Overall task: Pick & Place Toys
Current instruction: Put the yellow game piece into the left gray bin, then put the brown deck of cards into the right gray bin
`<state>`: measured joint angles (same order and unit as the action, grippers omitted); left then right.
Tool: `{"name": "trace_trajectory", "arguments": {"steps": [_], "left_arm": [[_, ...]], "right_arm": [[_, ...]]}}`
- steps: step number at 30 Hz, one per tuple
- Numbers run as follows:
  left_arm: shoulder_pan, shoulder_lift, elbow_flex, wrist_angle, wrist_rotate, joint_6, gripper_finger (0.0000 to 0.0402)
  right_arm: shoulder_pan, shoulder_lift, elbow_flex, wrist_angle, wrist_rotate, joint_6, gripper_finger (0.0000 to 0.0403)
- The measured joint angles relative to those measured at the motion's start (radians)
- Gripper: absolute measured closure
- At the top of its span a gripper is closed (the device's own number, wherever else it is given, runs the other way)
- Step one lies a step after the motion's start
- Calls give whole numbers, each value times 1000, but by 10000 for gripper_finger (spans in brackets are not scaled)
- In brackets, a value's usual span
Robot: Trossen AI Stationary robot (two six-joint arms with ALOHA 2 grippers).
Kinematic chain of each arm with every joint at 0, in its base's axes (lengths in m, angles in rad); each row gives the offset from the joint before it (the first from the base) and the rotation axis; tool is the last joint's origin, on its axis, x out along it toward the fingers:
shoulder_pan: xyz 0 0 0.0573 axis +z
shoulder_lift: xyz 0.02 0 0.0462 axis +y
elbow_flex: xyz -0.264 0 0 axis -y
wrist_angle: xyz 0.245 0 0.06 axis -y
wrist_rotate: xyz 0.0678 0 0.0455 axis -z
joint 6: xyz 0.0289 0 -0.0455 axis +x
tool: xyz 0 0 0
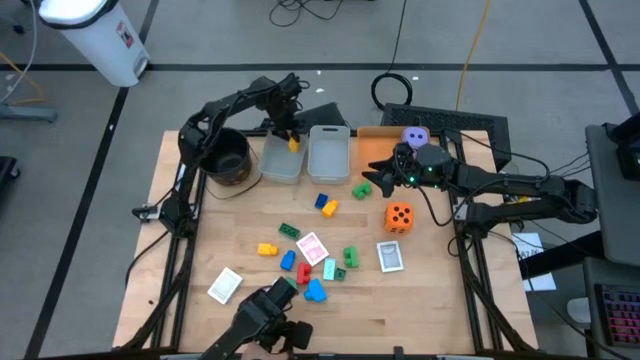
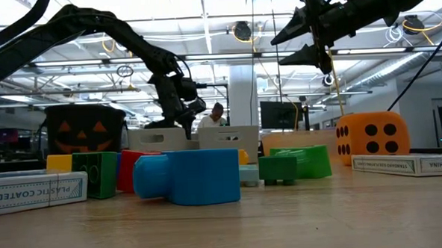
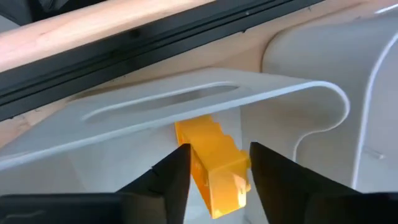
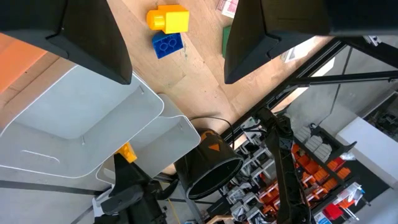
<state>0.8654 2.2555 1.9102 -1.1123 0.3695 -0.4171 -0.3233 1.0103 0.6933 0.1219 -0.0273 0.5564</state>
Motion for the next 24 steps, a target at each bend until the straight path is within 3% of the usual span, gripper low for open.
{"name": "trace_trajectory", "arguments": {"steps": [8,18,24], "left_arm": [[0,-12,0,-12,-6,-11,165],[-3,-115,1,-8,-88,-10,158],[-23,-194,1,11,-7,30,158]], "right_arm": [[0,0,0,0,0,0,152],[0,0,0,-4,0,-6,152],[0,0,0,-3,0,-19,152]]}}
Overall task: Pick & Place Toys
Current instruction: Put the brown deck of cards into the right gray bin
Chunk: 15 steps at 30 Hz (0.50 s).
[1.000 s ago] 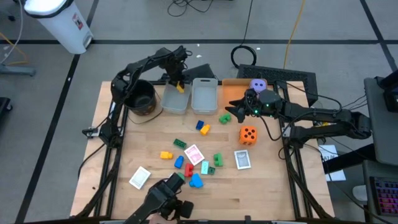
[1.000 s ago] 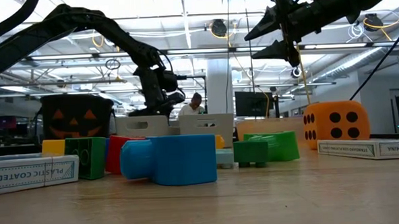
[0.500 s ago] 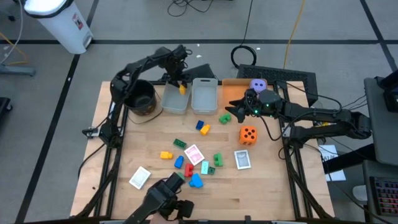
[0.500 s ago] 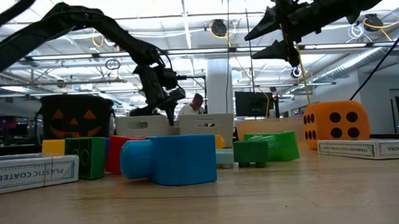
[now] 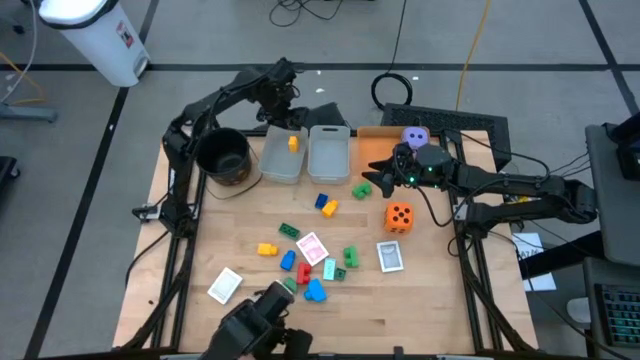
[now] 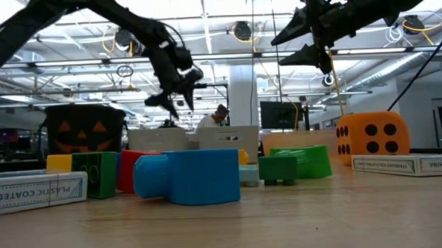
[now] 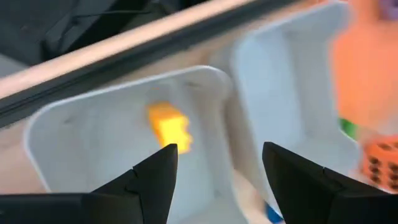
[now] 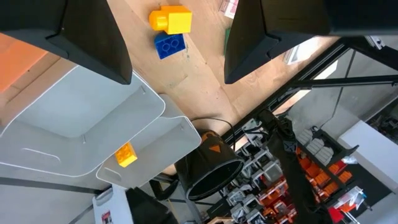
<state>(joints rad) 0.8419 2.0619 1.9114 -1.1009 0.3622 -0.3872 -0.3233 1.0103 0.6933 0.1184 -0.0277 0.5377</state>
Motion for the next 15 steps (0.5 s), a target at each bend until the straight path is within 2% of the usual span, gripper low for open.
{"name": "trace_trajectory", "arguments": {"steps": [6,11,15], "left_arm": [[-16,-134,0,59,92,75,158],[-54,-286,0,74,105,152,158],[-106,-400,0,73,77,175,158]], "right_arm": [[0,0,0,0,0,-8,152],[0,0,0,2,0,-8,152],[0,0,0,6,0,-6,152]]}}
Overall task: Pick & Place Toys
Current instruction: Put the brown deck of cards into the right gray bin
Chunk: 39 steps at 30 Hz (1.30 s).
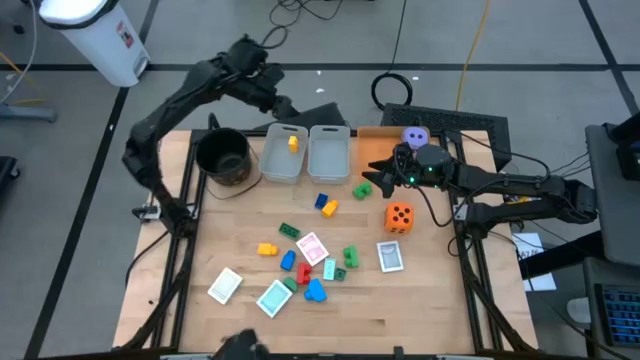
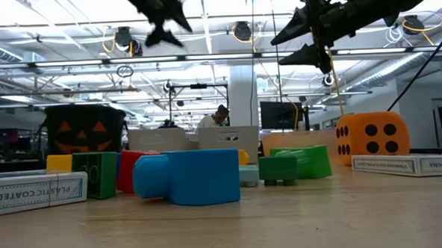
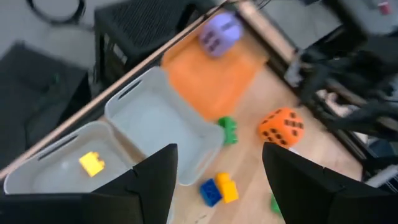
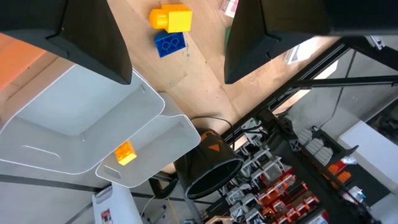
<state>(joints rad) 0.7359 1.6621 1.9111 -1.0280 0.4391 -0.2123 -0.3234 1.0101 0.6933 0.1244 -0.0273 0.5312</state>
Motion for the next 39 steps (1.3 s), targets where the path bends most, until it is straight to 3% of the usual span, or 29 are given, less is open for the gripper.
{"name": "trace_trajectory", "arguments": {"steps": [6,12,17,21,25,31,39], "left_arm": [[-107,-117,-38,70,-41,-31,158],[-253,-215,-269,345,-33,-176,158],[-424,-279,-484,670,-144,-290,158],[-539,-312,-582,786,-257,-339,158],[-630,-325,-622,700,-346,-389,158],[-772,-339,-622,391,-480,-508,158],[-978,-354,-623,-3,-492,-847,158]], "right_arm": [[0,0,0,20,0,25,152],[2,0,0,40,-3,26,152],[38,0,0,37,-8,36,152],[76,0,0,36,-31,28,152],[114,0,0,27,-31,23,151],[151,0,0,20,-32,7,151],[171,0,0,17,-80,-31,151]]}}
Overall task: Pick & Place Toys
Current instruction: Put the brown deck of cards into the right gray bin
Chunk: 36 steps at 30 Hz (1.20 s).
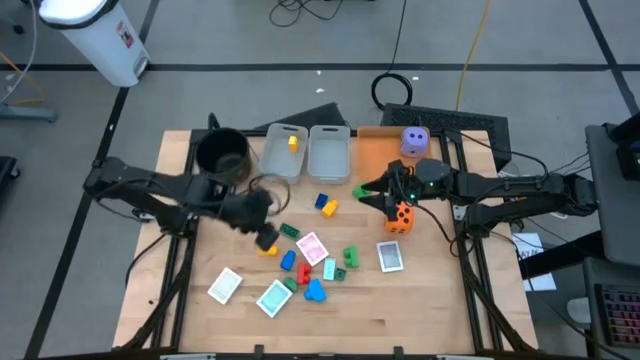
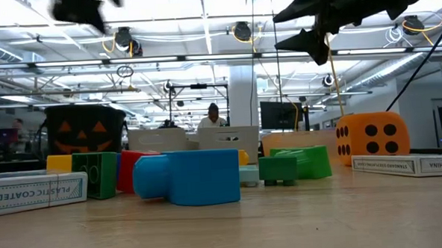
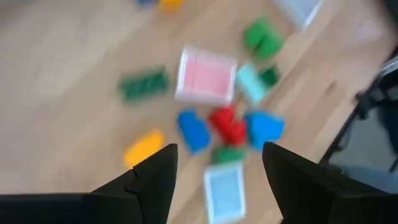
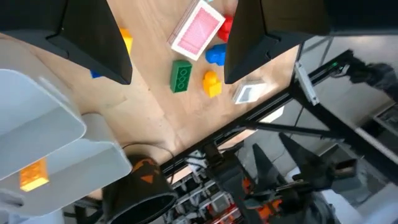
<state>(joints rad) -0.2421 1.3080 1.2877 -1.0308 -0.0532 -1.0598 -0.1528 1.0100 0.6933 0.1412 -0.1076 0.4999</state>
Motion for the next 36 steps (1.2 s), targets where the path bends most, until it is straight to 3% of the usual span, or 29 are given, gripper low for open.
{"name": "trace_trajectory", "arguments": {"steps": [6,13,19,29,36], "left_arm": [[-188,-1,1,-207,3,-331,158],[-400,1,1,-328,3,-728,158],[-550,34,1,-463,57,-954,158],[-629,40,1,-481,-58,-947,158],[-644,40,1,-470,-61,-801,158]], "right_arm": [[0,0,0,-4,-2,-18,151],[0,0,0,-4,-2,-41,151],[0,0,0,-4,-2,-41,151],[-3,0,0,-3,12,-41,151],[-3,0,0,-3,89,14,151]]}}
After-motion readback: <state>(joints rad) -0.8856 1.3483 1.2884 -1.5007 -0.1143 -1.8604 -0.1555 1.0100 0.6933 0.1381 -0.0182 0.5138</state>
